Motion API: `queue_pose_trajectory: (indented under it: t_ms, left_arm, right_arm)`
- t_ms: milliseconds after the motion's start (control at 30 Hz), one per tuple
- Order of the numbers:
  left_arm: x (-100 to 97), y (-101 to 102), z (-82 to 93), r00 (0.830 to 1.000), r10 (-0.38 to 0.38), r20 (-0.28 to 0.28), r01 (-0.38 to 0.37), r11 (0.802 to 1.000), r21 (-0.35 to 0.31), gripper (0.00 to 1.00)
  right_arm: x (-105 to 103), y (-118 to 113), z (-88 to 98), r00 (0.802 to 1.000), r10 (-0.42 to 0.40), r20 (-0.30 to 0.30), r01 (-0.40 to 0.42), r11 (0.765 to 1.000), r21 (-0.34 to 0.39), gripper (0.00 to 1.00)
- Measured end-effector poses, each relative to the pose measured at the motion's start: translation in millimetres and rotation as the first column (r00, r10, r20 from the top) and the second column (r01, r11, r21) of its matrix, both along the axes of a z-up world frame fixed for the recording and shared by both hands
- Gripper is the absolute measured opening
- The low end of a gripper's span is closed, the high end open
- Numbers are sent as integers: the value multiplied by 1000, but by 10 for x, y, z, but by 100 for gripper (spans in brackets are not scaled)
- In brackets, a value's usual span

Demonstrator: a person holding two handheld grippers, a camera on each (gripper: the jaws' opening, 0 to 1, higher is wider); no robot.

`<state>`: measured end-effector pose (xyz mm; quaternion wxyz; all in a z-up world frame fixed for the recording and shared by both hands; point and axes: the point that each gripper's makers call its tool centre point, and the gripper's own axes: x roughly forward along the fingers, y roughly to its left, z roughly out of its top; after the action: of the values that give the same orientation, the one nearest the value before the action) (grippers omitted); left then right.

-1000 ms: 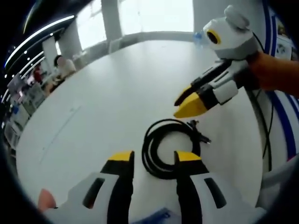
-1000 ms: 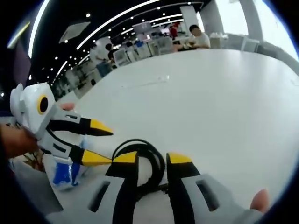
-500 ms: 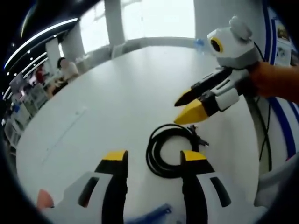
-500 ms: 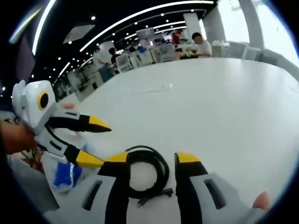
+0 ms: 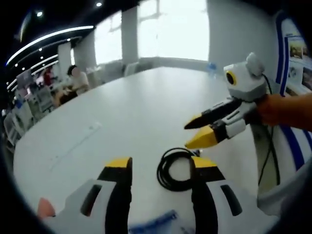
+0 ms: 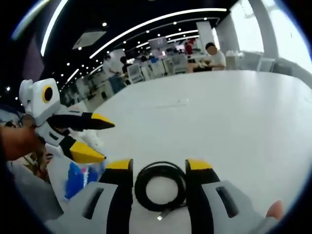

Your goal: Arrange the tabletop items into an orderly group along one side of the table until the central work area is clear of visible clutter.

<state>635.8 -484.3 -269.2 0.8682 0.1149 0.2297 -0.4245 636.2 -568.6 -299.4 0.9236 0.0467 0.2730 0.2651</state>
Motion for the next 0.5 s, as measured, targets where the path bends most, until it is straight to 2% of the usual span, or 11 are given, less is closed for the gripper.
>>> queue_pose_trajectory:
  t_ms: [500]
  left_arm:
    - [-213,248,167,1000,2,31,-1,999,-36,49]
  right_arm:
    - [-214,211,191,998,57,40,-56,998,-14,48]
